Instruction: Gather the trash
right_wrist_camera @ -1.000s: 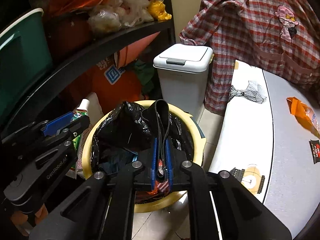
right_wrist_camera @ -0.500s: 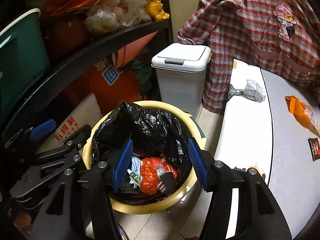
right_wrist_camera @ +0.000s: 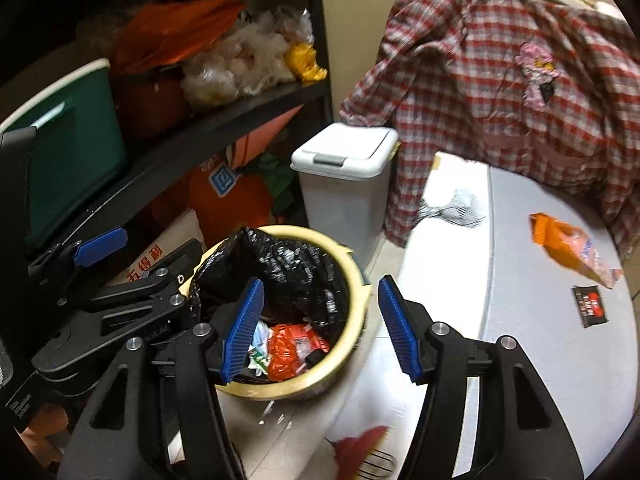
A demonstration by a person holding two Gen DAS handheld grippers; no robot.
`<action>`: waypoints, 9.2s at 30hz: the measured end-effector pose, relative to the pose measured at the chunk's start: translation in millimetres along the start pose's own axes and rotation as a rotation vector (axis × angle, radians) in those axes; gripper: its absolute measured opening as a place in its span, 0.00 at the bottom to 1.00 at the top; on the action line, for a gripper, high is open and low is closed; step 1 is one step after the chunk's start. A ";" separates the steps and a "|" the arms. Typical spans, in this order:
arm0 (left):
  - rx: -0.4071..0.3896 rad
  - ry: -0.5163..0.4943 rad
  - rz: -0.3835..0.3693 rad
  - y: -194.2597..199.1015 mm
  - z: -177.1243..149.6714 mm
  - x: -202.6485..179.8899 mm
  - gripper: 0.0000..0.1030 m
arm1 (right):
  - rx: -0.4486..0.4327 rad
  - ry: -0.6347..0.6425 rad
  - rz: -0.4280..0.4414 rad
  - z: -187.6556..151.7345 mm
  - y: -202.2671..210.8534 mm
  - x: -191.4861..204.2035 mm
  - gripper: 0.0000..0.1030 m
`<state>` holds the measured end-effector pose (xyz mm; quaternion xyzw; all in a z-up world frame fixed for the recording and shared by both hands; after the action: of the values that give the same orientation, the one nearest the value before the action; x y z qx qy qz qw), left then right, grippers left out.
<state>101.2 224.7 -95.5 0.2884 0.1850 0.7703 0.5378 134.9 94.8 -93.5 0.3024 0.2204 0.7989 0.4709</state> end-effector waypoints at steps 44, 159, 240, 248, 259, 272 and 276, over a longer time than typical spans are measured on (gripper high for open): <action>-0.079 -0.208 -0.254 -42.7 81.8 -268.1 0.86 | -0.128 -0.354 -0.382 29.3 42.2 -361.0 0.60; -0.082 -0.236 -0.278 -23.1 121.4 -260.4 0.07 | -0.101 -0.284 -0.250 51.5 60.5 -293.6 0.00; -0.232 -0.074 -0.011 105.1 53.7 -44.5 0.92 | -0.252 -0.074 -0.111 37.5 116.8 -81.4 0.84; -0.374 -0.100 -0.135 162.8 73.1 -126.1 0.93 | -0.503 -0.107 -0.302 32.0 221.7 -143.3 0.94; -0.455 -0.166 -0.203 214.0 76.9 -175.9 0.93 | -0.564 -0.164 -0.416 8.6 281.7 -180.2 0.95; -0.488 -0.151 -0.209 232.2 80.7 -176.3 0.93 | -0.601 -0.177 -0.408 3.2 308.4 -182.3 0.95; -0.496 -0.150 -0.214 236.2 82.1 -177.6 0.93 | -0.610 -0.174 -0.408 2.0 313.8 -179.3 0.95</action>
<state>28.9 -26.9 64.4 0.1832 -0.0201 0.7074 0.6823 8.9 -208.0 58.4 0.1650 -0.0127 0.6889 0.7057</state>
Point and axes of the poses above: each gripper's, at about its wrist camera, not at the fingertips, and y roughly against the way its jaws point, x to its left, z to its top, the point moved 7 cm from there along -y, roughly the way its jaws point, and after that the axes turned 14 degrees about -y, right-handed, at the moved point
